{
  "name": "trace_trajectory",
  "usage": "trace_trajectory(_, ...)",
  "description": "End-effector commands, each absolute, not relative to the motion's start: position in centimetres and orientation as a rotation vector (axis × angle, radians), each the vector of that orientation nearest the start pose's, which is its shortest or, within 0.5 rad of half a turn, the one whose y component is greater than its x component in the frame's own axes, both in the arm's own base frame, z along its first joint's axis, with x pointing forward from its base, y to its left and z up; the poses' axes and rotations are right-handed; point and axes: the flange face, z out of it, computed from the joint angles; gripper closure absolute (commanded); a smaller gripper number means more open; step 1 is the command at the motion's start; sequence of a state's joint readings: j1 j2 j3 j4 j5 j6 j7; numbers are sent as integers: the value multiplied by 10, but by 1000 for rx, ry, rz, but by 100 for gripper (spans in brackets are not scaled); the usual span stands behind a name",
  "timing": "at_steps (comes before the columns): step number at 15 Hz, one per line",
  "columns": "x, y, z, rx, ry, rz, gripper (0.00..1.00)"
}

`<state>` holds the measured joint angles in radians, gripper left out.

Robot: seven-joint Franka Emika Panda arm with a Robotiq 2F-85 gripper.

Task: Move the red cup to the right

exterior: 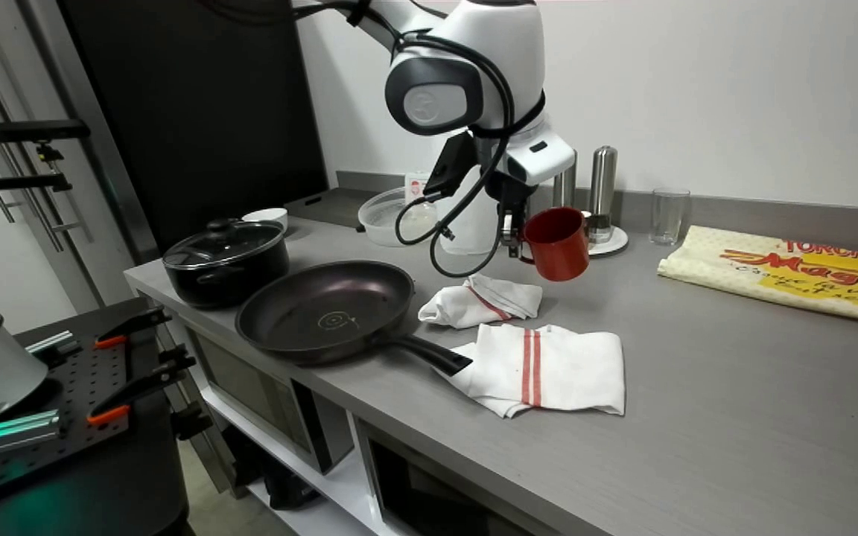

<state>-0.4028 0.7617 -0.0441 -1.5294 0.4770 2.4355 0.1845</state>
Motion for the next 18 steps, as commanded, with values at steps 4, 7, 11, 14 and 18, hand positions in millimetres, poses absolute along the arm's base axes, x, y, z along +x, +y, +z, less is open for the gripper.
trace_trajectory(4,681,-313,169,-2458,1425,-98,96)
trace_trajectory(7,685,-319,156,-2446,1467,-80,96)
trace_trajectory(11,691,-328,152,-2441,1509,-92,96)
trace_trajectory(14,694,-331,148,-2436,1529,-64,96)
trace_trajectory(18,696,-331,140,-2434,1545,-10,96)
